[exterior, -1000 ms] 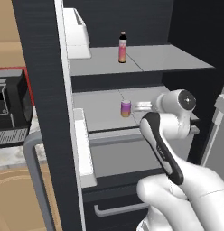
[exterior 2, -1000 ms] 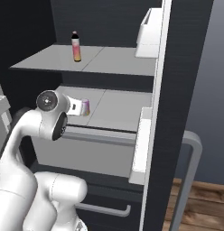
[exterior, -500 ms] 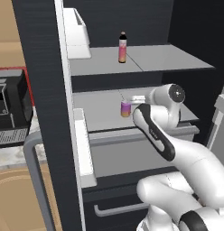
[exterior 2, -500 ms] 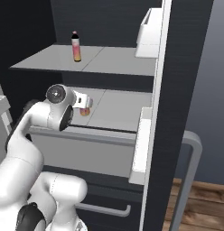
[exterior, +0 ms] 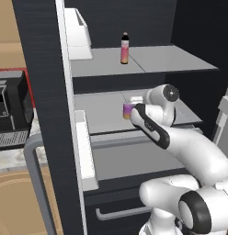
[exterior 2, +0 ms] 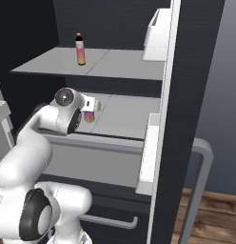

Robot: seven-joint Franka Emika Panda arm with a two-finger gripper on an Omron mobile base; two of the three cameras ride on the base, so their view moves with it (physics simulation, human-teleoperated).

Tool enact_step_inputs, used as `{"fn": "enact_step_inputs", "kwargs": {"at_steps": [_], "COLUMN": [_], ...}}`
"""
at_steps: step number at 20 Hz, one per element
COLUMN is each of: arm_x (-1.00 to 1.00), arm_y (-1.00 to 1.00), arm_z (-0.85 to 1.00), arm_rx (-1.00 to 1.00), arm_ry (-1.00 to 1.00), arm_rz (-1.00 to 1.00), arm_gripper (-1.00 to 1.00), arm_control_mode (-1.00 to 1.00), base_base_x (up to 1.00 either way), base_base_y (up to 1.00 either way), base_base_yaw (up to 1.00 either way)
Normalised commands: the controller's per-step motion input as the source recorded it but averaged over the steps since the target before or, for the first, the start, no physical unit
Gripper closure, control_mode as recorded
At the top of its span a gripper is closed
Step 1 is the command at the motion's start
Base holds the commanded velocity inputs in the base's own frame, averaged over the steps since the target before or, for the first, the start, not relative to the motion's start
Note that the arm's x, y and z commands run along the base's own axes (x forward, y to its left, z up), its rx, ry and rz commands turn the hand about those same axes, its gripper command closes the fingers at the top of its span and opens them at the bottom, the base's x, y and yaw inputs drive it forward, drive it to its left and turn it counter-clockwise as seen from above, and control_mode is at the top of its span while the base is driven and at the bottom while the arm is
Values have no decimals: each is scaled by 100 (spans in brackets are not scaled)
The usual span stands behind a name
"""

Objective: Open the fridge, grab two sodas, and place both sodas inside the bowl with ice on the dining counter.

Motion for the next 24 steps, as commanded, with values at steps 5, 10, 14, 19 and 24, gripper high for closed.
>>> {"fn": "enact_step_inputs", "kwargs": {"at_steps": [5, 10, 14, 19, 24], "arm_x": [26, 21, 19, 22, 26], "arm_y": [0, 7, 10, 6, 1], "arm_z": [-24, -22, -16, -15, -17], "arm_rx": [-6, -5, -2, -1, 0], "arm_ry": [0, 0, 0, 0, 0], "arm_rz": [0, 0, 0, 0, 0], "arm_gripper": [-100, -100, -100, -100, -100], "arm_control_mode": [-100, -100, -100, -100, -100], "base_base_x": [0, 0, 0, 0, 0], "base_base_y": [0, 0, 0, 0, 0], "base_base_yaw": [0, 0, 0, 0, 0]}}
